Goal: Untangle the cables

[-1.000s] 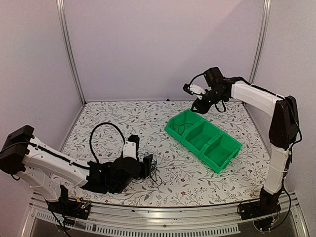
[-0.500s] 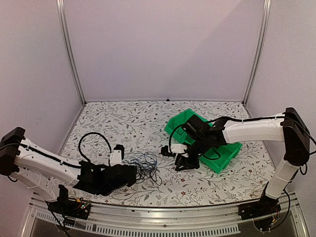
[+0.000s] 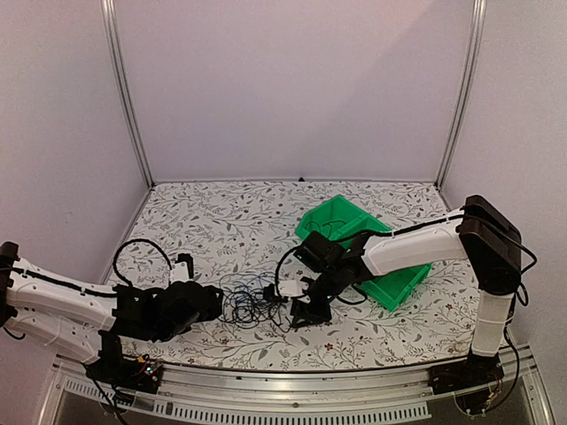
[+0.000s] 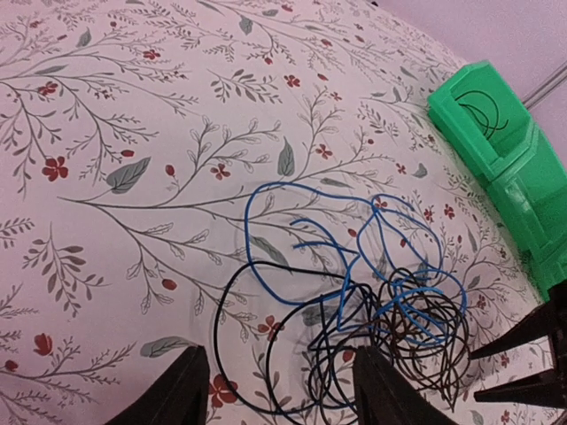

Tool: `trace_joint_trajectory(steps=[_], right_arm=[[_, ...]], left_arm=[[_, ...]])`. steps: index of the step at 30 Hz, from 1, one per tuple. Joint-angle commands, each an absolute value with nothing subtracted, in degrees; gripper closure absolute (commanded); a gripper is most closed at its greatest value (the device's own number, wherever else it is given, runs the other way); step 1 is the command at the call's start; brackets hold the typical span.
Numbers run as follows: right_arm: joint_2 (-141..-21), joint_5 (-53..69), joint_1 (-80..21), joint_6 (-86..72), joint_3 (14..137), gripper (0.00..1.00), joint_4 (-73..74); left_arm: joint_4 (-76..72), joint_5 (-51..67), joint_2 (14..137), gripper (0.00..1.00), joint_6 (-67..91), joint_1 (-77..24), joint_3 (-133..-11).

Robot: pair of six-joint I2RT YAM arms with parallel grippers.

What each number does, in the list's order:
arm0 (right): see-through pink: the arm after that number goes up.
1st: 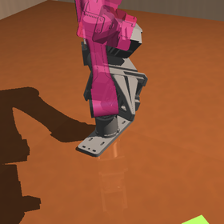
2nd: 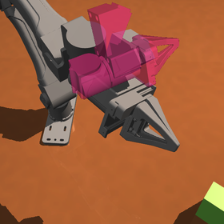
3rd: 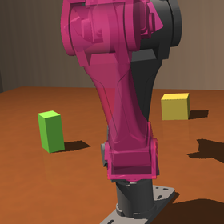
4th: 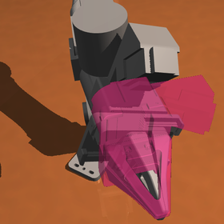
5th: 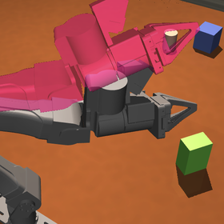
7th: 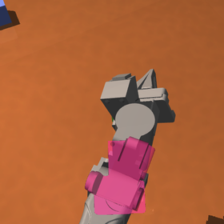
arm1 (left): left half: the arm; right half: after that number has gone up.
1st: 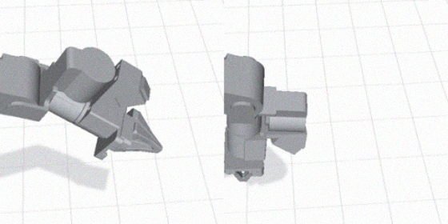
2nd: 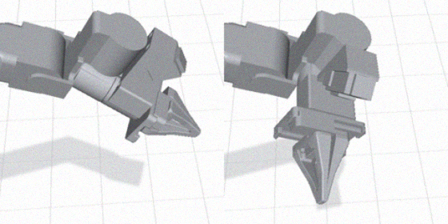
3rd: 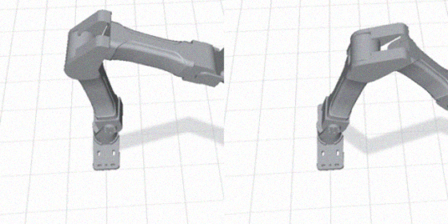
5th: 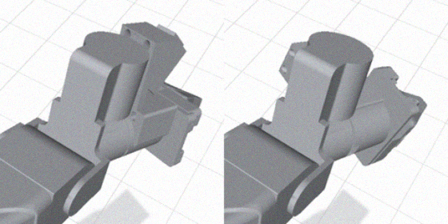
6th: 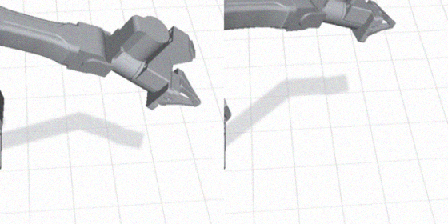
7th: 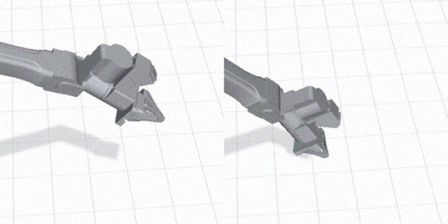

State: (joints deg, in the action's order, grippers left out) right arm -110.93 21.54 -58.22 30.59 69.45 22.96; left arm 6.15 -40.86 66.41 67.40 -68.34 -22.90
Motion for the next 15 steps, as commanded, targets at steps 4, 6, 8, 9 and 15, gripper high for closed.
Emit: trace_joint_trajectory(steps=[4, 6, 8, 9, 15], right_arm=[[-113.34, 21.66, -60.68, 28.64, 70.48, 0.63, 21.1], [-113.68, 21.87, -60.93, 28.57, 70.72, 0.63, 21.01], [-114.06, 21.91, -61.24, 28.58, 70.91, 0.63, 20.93], [-114.29, 21.89, -61.38, 28.57, 71.08, 0.63, 21.0], [-116.27, 21.35, -62.84, 28.01, 72.86, 0.63, 21.01]], left_arm=[[3.85, -39.5, 65.07, 0.43, 66.03, -67.58, -21.5], [3.43, -39.01, 65.57, 0.42, 65.78, -67.58, -21.45], [3.18, -38.63, 66.2, 0.42, 65.58, -67.51, -21.53], [3.1, -38.47, 66.62, 0.42, 65.5, -67.51, -21.68], [2.27, -37.88, 68.71, 0.42, 64.2, -67.51, -22.88]])
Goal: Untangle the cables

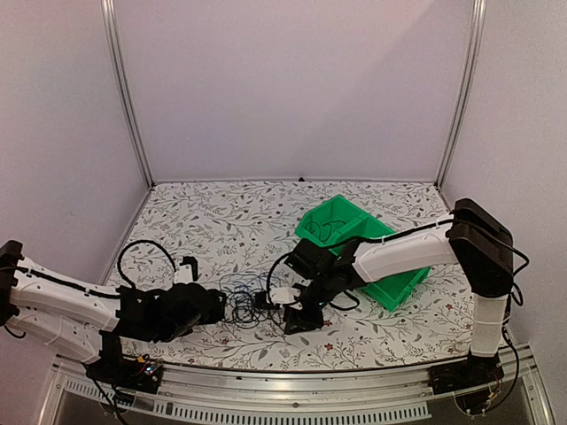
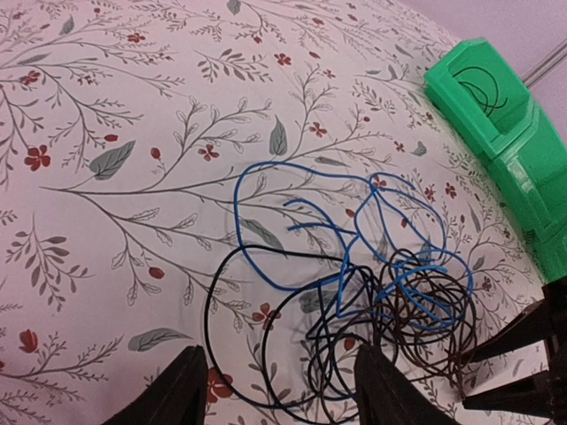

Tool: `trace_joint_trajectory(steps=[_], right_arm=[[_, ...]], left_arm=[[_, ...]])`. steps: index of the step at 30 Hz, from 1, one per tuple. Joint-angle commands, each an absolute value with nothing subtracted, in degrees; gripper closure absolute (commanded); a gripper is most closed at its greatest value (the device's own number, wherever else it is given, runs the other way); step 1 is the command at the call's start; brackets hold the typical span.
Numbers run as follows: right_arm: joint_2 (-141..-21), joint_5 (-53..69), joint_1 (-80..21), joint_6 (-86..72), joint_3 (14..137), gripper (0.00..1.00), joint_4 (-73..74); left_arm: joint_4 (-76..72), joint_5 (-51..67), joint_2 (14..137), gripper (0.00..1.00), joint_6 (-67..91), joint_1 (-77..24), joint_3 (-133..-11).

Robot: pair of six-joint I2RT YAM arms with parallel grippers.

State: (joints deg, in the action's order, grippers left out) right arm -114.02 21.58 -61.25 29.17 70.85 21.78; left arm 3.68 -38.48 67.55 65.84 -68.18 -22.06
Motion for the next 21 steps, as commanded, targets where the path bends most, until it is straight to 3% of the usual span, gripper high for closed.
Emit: trace_joint_trajectory(steps=[1, 7, 11, 15, 21], right_arm=[[-116.63, 21.09, -63.17, 27.68, 73.21, 0.62, 20.86], [-118.88, 17.58, -63.98, 25.3, 74.26, 0.57, 19.85], [-118.88, 14.24, -64.04, 22.88, 73.26, 0.67, 17.93], [-117.54, 11.96, -63.98, 21.68, 72.77, 0.87, 17.66], [-110.85, 11.61, -63.98, 23.98, 72.52, 0.96, 23.04]], left_arm=[[2.22, -37.97, 69.05, 0.42, 63.95, -67.52, -23.12], [2.29, -37.84, 70.46, 0.42, 63.64, -67.53, -24.06], [2.25, -37.55, 70.96, 0.42, 63.88, -67.5, -23.92], [1.41, -37.23, 71.71, 0.41, 64.03, -67.52, -23.51], [-2.87, -36.73, 74.43, 0.41, 58.46, -67.56, -25.05]])
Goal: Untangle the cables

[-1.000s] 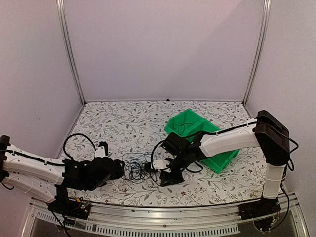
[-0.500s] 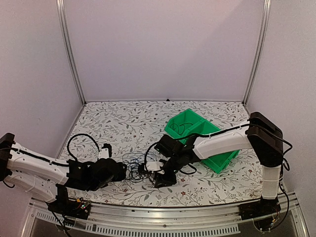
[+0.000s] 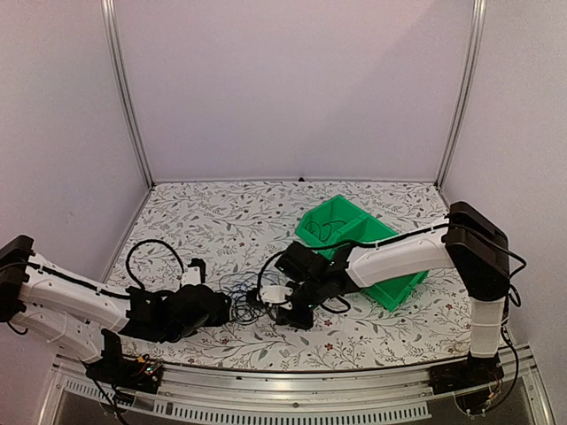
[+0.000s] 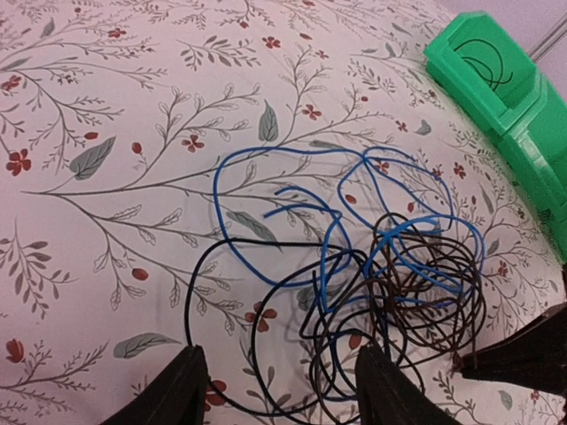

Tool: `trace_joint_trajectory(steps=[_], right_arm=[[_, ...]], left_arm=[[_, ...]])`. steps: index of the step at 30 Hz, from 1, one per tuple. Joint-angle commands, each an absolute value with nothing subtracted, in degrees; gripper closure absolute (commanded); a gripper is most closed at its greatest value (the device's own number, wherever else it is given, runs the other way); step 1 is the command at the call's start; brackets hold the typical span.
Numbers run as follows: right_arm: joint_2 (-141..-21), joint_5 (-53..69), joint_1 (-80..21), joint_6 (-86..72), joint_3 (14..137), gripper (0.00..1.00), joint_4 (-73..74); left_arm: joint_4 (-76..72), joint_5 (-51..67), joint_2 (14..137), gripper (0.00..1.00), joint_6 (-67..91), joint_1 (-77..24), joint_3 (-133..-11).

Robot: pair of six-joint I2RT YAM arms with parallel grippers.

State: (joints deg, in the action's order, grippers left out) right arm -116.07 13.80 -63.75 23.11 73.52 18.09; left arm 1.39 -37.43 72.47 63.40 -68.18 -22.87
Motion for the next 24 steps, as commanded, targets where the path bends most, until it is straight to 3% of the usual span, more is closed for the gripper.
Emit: trace_joint_trajectory(steps=[1, 16, 24], right_arm=[[-109.15, 12.08, -64.03, 24.99, 72.58, 0.98, 24.35], [-96.31, 12.47, -63.93, 30.24, 76.43, 1.0, 33.93], [-95.46, 13.71, -63.9, 31.58, 81.41, 1.0, 35.74]], left_arm=[[-4.19, -36.43, 75.0, 0.41, 55.47, -67.62, -25.65], [-37.07, -29.02, 75.59, 0.39, 25.1, -70.48, -20.71], [-46.77, -25.41, 87.92, 0.39, 21.52, -70.3, -27.78]])
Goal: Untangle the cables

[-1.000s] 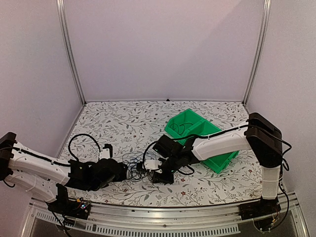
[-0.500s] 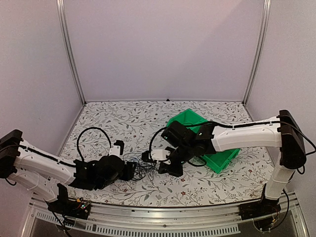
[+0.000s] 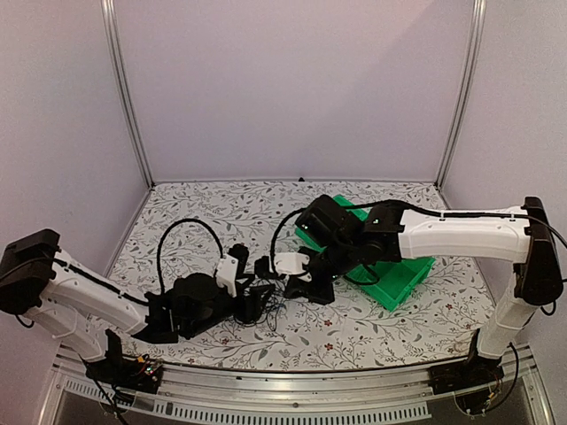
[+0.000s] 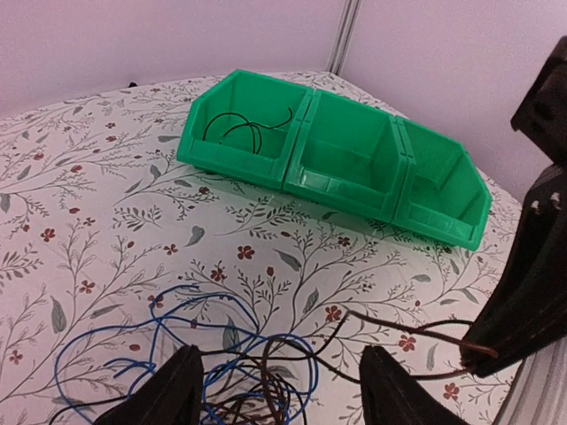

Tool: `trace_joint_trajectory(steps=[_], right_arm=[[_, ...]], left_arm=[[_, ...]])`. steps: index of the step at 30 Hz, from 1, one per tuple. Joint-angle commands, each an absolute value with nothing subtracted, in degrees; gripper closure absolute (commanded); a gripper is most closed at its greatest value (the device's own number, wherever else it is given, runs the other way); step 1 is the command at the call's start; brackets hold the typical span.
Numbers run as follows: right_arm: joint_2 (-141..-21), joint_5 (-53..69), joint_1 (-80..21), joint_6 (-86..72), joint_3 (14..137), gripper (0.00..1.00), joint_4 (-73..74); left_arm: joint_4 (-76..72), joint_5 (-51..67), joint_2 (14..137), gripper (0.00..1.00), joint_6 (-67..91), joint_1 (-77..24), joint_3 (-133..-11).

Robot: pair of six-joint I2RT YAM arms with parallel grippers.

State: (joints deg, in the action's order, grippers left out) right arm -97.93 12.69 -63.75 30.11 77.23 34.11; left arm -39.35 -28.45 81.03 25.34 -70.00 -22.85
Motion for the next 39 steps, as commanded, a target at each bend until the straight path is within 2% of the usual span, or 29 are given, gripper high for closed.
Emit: trace_joint_trajectory(steps=[1, 5, 10, 14, 33, 39], right_arm=[[-95.18, 13.93, -63.9, 31.92, 82.47, 1.0, 35.95], [-92.42, 14.01, -63.28, 33.77, 87.72, 1.0, 36.35], [-89.43, 19.05, -58.31, 35.09, 99.59, 1.0, 38.96], [-89.04, 22.34, -54.02, 35.19, 108.92, 1.0, 41.08], [-89.89, 20.64, -41.54, 36.1, 137.08, 1.0, 38.45], [-89.89, 14.23, -40.74, 38.44, 138.3, 1.0, 34.9]], left_arm=[[-47.47, -25.09, 90.6, 0.39, 21.62, -70.29, -29.21], [-51.28, -23.97, 100.71, 0.44, 25.15, -69.57, -33.11], [-55.49, -22.72, 109.95, 0.57, 31.91, -67.24, -34.96], [-59.31, -20.35, 115.23, 0.6, 35.75, -65.73, -34.89], [-59.43, -18.9, 118.98, 0.61, 40.12, -63.81, -34.26], [-57.3, -20.0, 116.9, 0.61, 40.14, -63.85, -33.78]])
